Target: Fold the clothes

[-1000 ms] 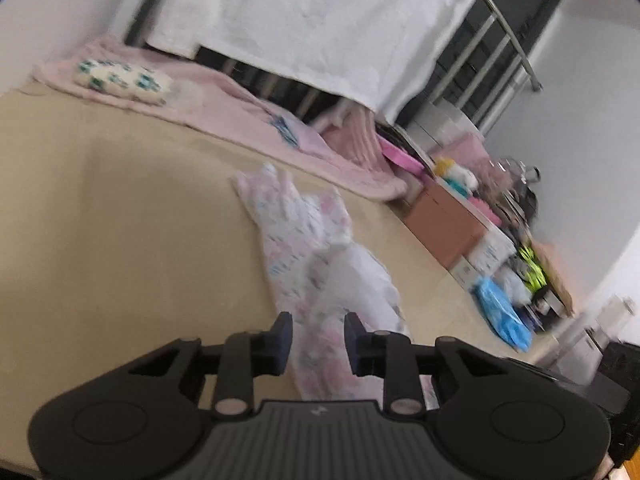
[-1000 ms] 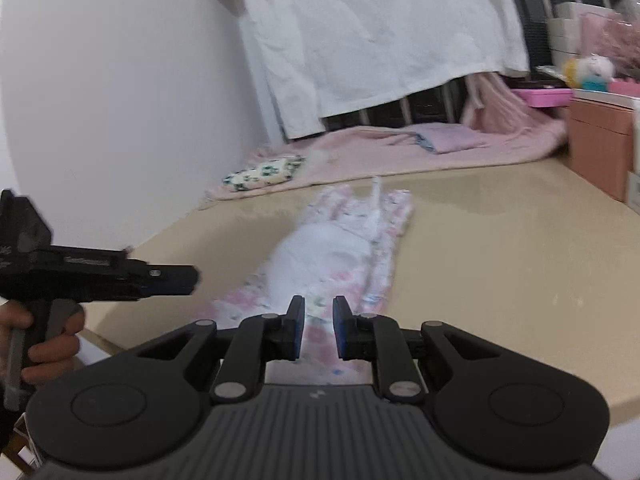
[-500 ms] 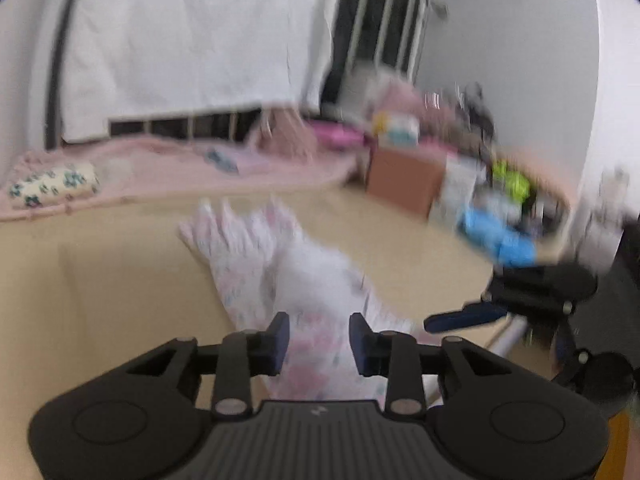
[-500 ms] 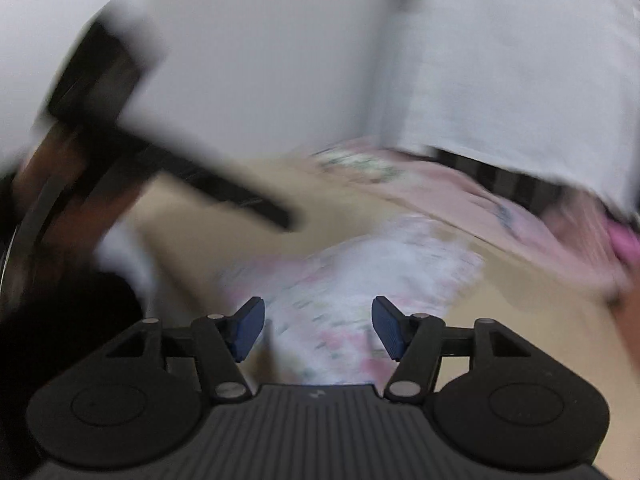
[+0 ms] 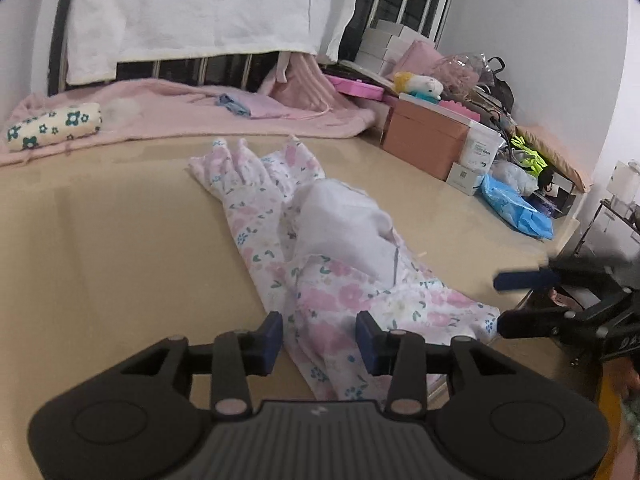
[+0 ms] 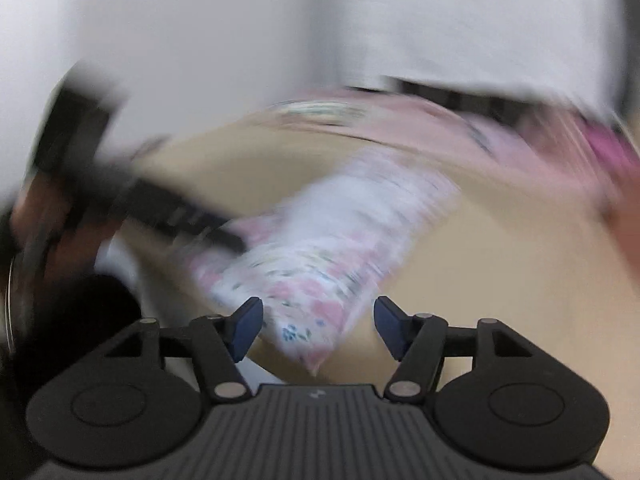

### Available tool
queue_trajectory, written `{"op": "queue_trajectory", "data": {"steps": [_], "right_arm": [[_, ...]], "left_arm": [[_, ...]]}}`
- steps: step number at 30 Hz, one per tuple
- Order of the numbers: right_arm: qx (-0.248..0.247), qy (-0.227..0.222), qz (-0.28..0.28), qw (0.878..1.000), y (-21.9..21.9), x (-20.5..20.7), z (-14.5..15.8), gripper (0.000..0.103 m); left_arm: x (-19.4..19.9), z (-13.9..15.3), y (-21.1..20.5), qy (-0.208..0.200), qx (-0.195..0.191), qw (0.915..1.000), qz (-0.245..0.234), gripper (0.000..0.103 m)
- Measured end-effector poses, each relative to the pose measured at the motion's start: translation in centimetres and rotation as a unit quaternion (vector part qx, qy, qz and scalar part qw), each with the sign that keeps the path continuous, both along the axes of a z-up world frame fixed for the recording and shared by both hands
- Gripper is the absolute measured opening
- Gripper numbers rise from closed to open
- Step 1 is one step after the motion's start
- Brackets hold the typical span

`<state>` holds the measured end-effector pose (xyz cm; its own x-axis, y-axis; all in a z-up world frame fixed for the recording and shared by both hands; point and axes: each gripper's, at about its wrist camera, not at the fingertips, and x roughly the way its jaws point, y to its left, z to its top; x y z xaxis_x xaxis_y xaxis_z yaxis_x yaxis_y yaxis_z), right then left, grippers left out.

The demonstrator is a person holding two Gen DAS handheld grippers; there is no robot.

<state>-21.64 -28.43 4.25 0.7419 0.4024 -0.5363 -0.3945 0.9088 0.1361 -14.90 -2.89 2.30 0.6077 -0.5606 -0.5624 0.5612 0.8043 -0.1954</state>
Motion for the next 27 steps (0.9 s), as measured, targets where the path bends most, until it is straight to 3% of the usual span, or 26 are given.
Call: {"op": "queue_trajectory", "data": {"steps": [3,4,5,6,7,8,9,10,11,13,15,19,21,22,23,25,27], "right_arm": [[0.088,0.01,-0.063,0.994,-0.4,-1.4,-1.6,0.06],[0.111,0.019,-0.075,0.991,-0.4,-1.5,-2.2,0.053],[0.13,0.027,-0.084,0.988,-0.6,-1.3,-2.6,0.032],[0.148,0.035,-0.09,0.984,-0.8,-1.0,-2.8,0.019],[0.165,0.042,-0.097,0.981,-1.1,-0.7,-3.1,0.012],[0.162,0.042,-0.092,0.982,-1.2,-0.4,-3.0,0.013],[0.152,0.039,-0.082,0.984,-1.3,0.0,-2.8,0.014],[0.116,0.021,-0.066,0.991,-1.2,-0.2,-2.1,0.024],[0.064,-0.015,-0.042,0.997,-0.6,-0.9,-1.3,0.047],[-0.041,-0.106,0.029,0.993,0.8,-2.7,0.0,0.074],[-0.125,-0.165,0.123,0.971,2.6,-3.4,0.1,0.074],[-0.228,-0.157,0.249,0.928,5.5,-1.0,-1.2,0.073],[-0.253,-0.14,0.279,0.916,5.8,0.2,-1.9,0.067],[-0.252,-0.128,0.287,0.915,5.7,0.8,-2.0,0.051],[-0.248,-0.116,0.292,0.916,5.6,1.3,-2.1,0.045],[-0.238,-0.092,0.303,0.918,5.2,2.4,-2.3,0.044],[-0.223,-0.078,0.307,0.922,5.2,2.8,-2.0,0.032]], "left_arm": [[-0.5,0.0,-0.3,-0.012,0.015,0.9998,-0.008,0.039],[-0.5,0.0,-0.3,-0.015,0.019,0.9996,-0.011,0.039],[-0.6,0.0,-0.4,-0.018,0.023,0.9995,-0.014,0.039],[-0.6,0.1,-0.4,-0.02,0.027,0.9993,-0.018,0.039],[-0.6,0.2,-0.3,-0.022,0.032,0.999,-0.021,0.039],[-0.7,0.5,0.0,-0.026,0.035,0.9988,-0.021,0.039],[-0.8,0.9,0.6,-0.034,0.031,0.9988,-0.018,0.039],[-0.8,1.4,1.2,-0.042,0.023,0.9987,-0.019,0.04],[-0.7,1.8,1.7,-0.045,0.016,0.9985,-0.027,0.043],[-0.5,2.6,2.5,-0.051,0.0,0.9978,-0.043,0.046],[-0.3,3.1,2.6,-0.057,-0.003,0.9962,-0.066,0.046],[-1.4,3.2,2.1,-0.099,0.018,0.9862,-0.131,0.055],[-2.3,3.1,1.9,-0.109,0.035,0.9789,-0.169,0.057],[-2.8,3.0,1.8,-0.111,0.042,0.976,-0.182,0.057],[-3.4,2.9,1.8,-0.114,0.047,0.9729,-0.196,0.058],[-4.4,2.4,1.6,-0.127,0.055,0.9659,-0.219,0.064],[-5.4,2.0,1.2,-0.152,0.078,0.9567,-0.236,0.065]]}}
